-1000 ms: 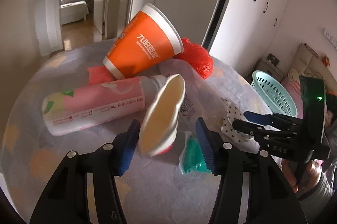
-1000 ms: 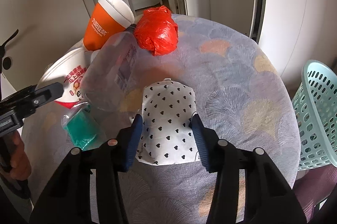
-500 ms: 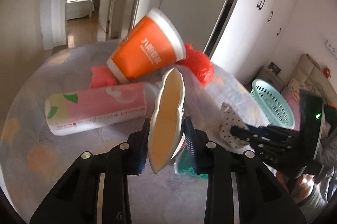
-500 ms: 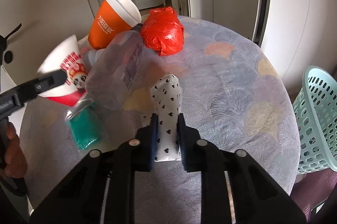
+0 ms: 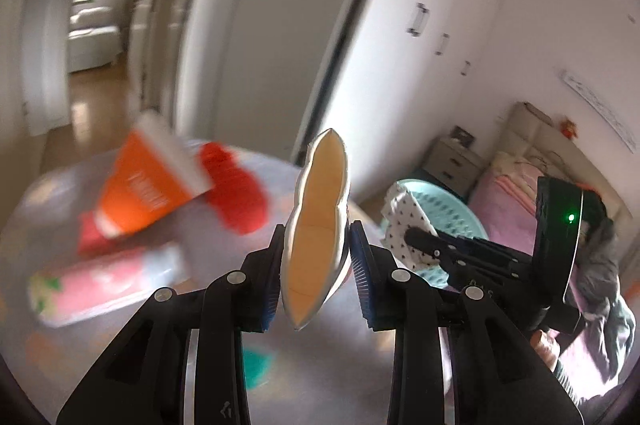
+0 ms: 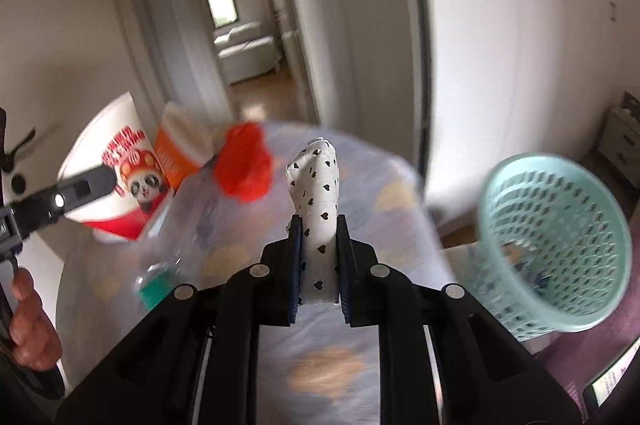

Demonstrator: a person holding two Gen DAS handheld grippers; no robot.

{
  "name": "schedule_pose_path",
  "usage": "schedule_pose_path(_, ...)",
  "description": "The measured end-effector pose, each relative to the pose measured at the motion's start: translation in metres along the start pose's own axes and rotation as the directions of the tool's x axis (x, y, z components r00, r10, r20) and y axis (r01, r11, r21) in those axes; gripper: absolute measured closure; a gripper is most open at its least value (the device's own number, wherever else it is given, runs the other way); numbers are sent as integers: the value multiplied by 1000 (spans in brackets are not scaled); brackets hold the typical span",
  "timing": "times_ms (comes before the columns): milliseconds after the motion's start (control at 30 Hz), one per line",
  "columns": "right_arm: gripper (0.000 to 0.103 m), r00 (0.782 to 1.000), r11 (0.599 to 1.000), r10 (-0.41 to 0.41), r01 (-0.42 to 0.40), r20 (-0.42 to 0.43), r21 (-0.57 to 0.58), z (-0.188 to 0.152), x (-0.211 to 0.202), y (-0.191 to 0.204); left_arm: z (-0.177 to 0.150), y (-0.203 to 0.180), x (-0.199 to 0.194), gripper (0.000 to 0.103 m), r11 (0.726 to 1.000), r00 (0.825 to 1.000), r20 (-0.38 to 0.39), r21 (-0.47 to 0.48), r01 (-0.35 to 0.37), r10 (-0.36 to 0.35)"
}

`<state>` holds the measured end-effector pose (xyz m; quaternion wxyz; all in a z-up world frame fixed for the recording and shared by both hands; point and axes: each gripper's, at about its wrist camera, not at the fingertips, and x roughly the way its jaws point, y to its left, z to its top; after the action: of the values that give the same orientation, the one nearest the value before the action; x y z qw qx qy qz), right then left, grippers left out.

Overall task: Collect trash
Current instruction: 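Grasp the white paper bowl with the left tool while the right tool grasps the polka-dot tissue, then carry both items over the teal basket and open both tools to drop them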

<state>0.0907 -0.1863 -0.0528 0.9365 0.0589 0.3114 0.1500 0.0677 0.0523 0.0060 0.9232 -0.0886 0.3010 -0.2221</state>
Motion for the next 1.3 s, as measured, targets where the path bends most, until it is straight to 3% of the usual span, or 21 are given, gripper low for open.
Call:
schedule_pose_path(300, 89, 975, 980, -184, 173, 121, 98, 30, -49, -83, 31, -82, 74, 73, 989, 994, -48, 101, 106, -101)
schedule_pose_path(467, 89, 950, 941, -292, 265, 109, 210, 38, -56, -138, 45, -124, 128, 73, 982, 988, -104, 135, 131, -118)
schedule_pose_path(567, 89, 935, 898, -351, 323, 44, 300, 38, -47, -175, 46, -143, 156, 73, 978, 982, -139, 149, 148, -127)
schedule_pose_path(800, 89, 915, 839, -401, 389, -53, 379, 29, -31, -226, 35, -172, 229, 73, 971, 963, -249, 186, 154, -105)
schedule_pose_path(1100, 89, 908, 818, -403, 413, -113, 401, 18, -15, -238, 29, -177, 291, 72, 971, 932, -351, 174, 163, -94)
schedule_pose_path(1167, 89, 908, 817, -402, 415, -121, 401, 19, -12, -244, 24, -175, 296, 66, 974, 927, -363, 160, 160, -92)
schedule_pose_path(1233, 89, 906, 816, -406, 420, -121, 398, 19, -10, -245, 24, -172, 296, 51, 975, 919, -374, 121, 185, -128)
schedule_pose_path(1300, 87, 905, 816, -407, 422, -127, 395, 19, -8, -246, 25, -173, 292, 47, 973, 923, -361, 126, 192, -135)
